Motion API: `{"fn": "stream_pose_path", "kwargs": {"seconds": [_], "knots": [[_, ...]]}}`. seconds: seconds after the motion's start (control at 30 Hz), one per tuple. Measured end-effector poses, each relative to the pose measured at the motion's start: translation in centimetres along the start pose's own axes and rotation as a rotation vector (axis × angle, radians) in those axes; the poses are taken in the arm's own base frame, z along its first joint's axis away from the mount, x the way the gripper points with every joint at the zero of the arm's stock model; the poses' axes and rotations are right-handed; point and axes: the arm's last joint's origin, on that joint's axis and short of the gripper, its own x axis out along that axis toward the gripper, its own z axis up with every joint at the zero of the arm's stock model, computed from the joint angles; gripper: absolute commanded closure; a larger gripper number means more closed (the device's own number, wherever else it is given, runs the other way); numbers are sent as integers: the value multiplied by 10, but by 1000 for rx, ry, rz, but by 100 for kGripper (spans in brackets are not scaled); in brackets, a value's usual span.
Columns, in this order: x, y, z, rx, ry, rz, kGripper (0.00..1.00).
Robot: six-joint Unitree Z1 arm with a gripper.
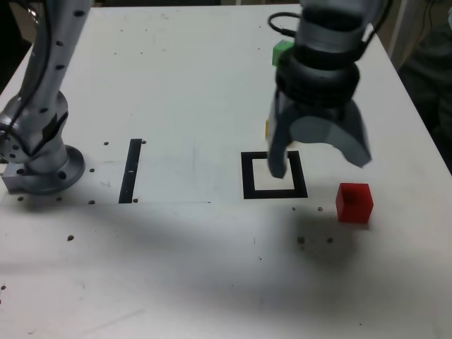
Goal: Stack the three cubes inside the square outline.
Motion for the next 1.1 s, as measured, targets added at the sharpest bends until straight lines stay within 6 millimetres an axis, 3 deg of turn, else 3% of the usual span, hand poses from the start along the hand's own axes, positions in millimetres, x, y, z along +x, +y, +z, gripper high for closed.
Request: {"fn": "stream_pose_path", "kwargs": {"seconds": [0.23,0.6,0.83,1.0,1.1], "knots": [[6,-5,27,0,-3,-8,1],[39,-14,69,1,21,-40,1],[59,-14,84,-7,49,-54,4],[69,-12,88,-15,75,-65,16],[71,-12,89,-20,80,-71,34]]}}
